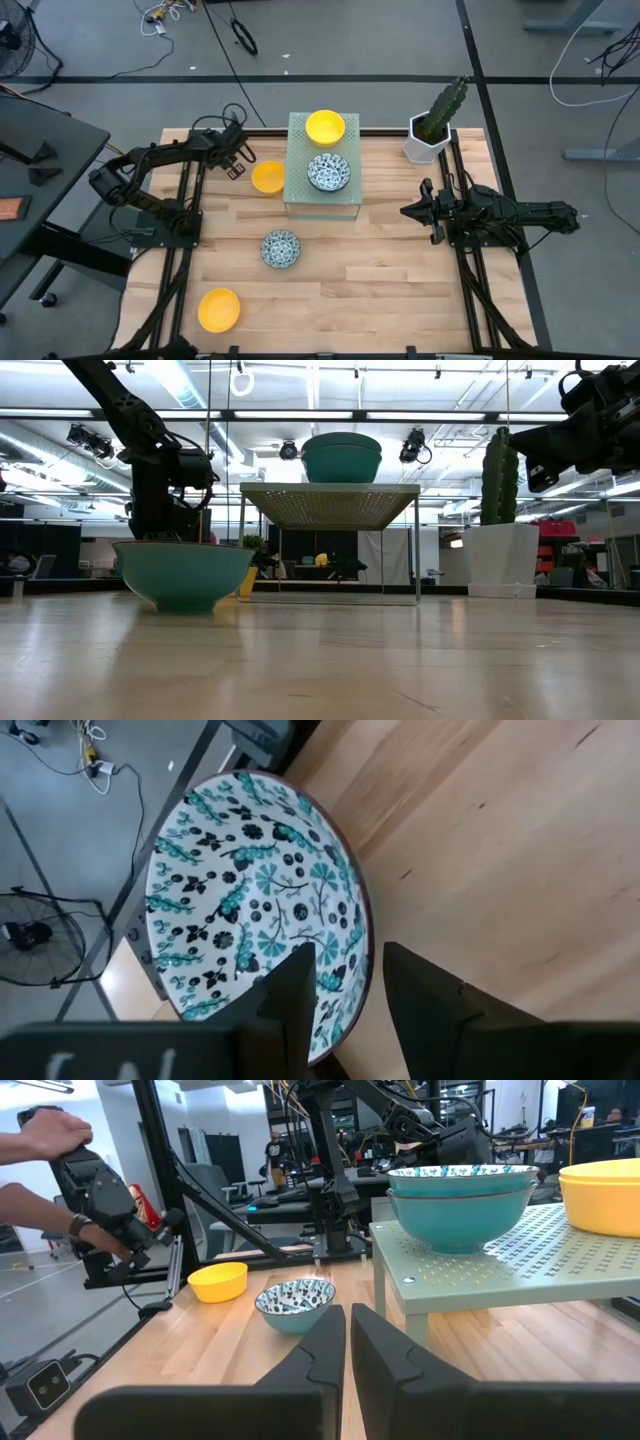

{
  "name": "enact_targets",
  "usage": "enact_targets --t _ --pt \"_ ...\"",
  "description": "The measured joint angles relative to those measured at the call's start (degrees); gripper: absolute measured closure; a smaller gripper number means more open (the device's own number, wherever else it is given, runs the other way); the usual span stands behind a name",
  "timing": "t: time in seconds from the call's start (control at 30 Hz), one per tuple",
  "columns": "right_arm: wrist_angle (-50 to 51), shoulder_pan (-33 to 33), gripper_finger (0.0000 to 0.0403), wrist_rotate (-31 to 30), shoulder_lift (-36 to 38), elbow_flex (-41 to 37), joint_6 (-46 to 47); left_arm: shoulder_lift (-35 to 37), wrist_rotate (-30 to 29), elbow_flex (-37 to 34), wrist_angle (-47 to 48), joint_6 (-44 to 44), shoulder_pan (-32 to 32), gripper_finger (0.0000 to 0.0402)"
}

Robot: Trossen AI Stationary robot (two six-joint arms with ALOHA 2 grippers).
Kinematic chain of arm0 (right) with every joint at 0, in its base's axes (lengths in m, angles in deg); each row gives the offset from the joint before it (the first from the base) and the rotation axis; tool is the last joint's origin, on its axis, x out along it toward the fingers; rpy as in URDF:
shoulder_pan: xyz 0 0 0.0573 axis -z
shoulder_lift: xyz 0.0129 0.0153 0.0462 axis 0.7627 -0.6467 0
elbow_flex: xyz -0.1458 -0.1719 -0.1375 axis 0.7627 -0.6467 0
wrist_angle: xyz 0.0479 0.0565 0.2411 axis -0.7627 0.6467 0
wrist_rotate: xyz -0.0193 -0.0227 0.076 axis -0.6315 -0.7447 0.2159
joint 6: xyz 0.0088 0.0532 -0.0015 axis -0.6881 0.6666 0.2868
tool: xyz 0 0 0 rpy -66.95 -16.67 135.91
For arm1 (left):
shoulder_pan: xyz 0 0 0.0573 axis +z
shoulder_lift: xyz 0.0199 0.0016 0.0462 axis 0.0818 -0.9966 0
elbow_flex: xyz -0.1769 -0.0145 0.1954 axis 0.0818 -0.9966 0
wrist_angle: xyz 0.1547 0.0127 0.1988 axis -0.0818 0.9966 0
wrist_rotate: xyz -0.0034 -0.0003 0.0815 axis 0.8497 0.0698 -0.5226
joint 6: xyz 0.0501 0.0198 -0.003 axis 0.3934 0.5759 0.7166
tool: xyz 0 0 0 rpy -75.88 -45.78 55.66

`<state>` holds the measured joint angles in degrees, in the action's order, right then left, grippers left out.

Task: Pick & Place Mini bowls
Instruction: Stack the blue and white bowl on top of the other blue and white bowls on the shelf

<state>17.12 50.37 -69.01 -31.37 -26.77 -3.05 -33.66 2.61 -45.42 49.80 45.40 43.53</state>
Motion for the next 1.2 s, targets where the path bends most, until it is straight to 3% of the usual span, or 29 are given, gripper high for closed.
enact_targets --t 0.43,1.2 --pt "0.0 0.0 0.0376 0.0 0.0 0.0 0.0 -0.6 3.1 0.0 -0.8 0.3 1.1 0.028" --pt "0.0 0.0 0.0376 0.0 0.0 0.0 0.0 -2.6 1.7 0.0 -0.2 0.2 1.0 0.0376"
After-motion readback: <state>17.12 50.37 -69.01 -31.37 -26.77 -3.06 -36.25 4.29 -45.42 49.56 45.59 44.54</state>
